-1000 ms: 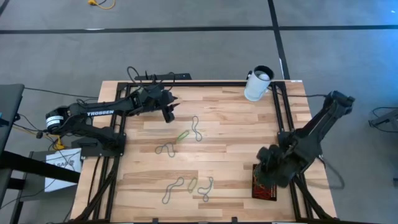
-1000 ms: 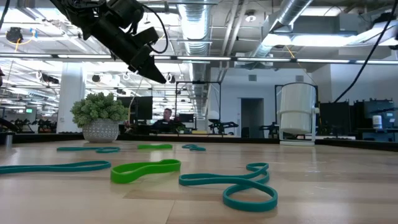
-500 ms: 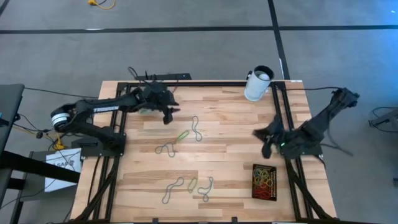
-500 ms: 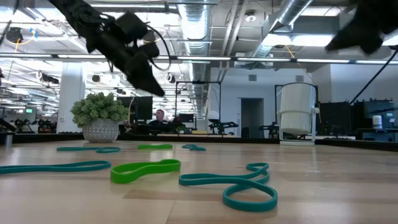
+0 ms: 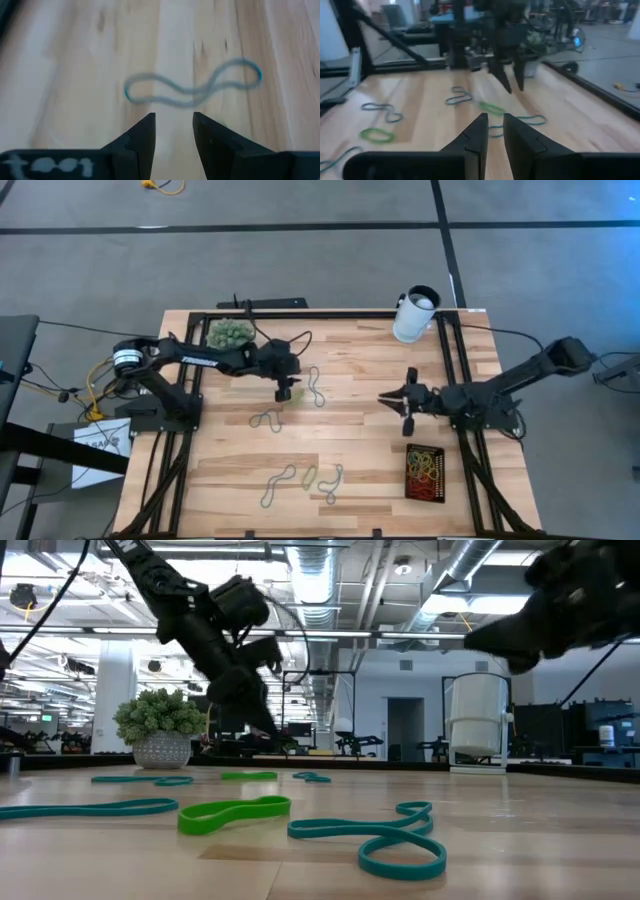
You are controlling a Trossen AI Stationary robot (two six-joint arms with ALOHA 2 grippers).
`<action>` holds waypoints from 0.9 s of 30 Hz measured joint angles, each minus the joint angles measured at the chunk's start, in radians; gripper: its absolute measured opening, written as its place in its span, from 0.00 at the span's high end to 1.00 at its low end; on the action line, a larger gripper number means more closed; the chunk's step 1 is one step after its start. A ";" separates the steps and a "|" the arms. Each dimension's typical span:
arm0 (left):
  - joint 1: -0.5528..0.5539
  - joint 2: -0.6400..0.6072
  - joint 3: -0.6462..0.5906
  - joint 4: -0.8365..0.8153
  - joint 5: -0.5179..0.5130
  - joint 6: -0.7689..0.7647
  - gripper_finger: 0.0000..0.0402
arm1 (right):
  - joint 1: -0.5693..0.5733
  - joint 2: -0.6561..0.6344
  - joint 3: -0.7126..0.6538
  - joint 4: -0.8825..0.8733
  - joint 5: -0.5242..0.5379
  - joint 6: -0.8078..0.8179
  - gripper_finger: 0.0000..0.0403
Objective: Pick and place items into bin
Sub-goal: Put the top blue rubberband into the black basket
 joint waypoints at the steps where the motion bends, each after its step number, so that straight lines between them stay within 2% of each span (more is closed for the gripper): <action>1: -0.013 -0.001 0.009 0.007 -0.011 0.004 0.70 | -0.036 0.015 -0.005 0.011 -0.013 0.002 0.86; 4: -0.053 0.000 0.038 0.010 -0.022 0.005 0.70 | -0.115 0.058 -0.009 0.001 -0.023 0.071 0.86; 9: -0.140 0.039 0.051 0.013 -0.113 0.081 0.70 | -0.141 0.128 -0.009 0.031 -0.038 0.131 0.86; 14: -0.193 0.087 0.050 0.051 -0.172 0.154 0.70 | -0.141 0.163 -0.007 0.185 0.098 0.018 0.86; 17: -0.203 0.115 0.051 0.130 -0.137 0.147 0.70 | -0.146 0.167 0.002 0.222 0.115 0.015 0.86; 21: -0.218 0.173 0.056 0.176 -0.086 0.137 0.70 | -0.145 0.167 0.003 0.205 0.110 0.123 0.86; 27: -0.256 0.270 0.078 0.179 -0.048 0.126 0.70 | -0.167 0.167 0.003 0.205 0.113 0.074 0.86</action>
